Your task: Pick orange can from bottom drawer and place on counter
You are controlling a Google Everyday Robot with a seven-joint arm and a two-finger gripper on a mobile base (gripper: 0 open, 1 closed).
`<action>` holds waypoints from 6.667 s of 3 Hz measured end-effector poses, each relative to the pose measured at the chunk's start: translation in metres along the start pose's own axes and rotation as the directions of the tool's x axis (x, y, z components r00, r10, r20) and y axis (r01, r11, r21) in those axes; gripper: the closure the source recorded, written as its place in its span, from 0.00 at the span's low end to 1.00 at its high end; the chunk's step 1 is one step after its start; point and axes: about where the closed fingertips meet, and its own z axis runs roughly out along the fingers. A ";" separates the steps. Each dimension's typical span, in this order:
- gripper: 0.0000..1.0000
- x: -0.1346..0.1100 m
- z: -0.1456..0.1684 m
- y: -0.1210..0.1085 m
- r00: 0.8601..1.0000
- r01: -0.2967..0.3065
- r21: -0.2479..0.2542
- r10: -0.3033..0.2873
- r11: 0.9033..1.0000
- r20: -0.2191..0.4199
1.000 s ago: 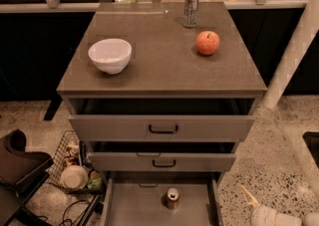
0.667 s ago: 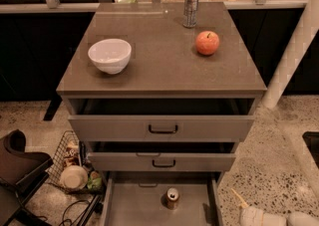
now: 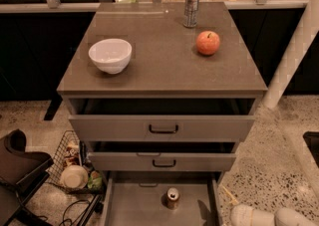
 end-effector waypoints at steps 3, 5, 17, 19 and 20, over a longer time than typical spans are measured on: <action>0.00 0.033 0.087 -0.005 0.997 -0.051 -0.093 0.056 0.994 0.050; 0.00 0.049 0.132 -0.012 0.989 -0.088 -0.105 0.099 0.991 0.109; 1.00 0.036 0.241 -0.005 0.963 -0.098 -0.198 0.143 0.975 0.228; 1.00 -0.022 0.181 0.040 0.970 -0.035 -0.303 0.106 0.952 0.220; 1.00 -0.058 0.154 0.062 0.971 0.018 -0.340 0.065 0.940 0.231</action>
Offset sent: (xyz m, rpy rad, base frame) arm 0.0378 0.0550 -0.0724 0.0857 0.0689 0.0796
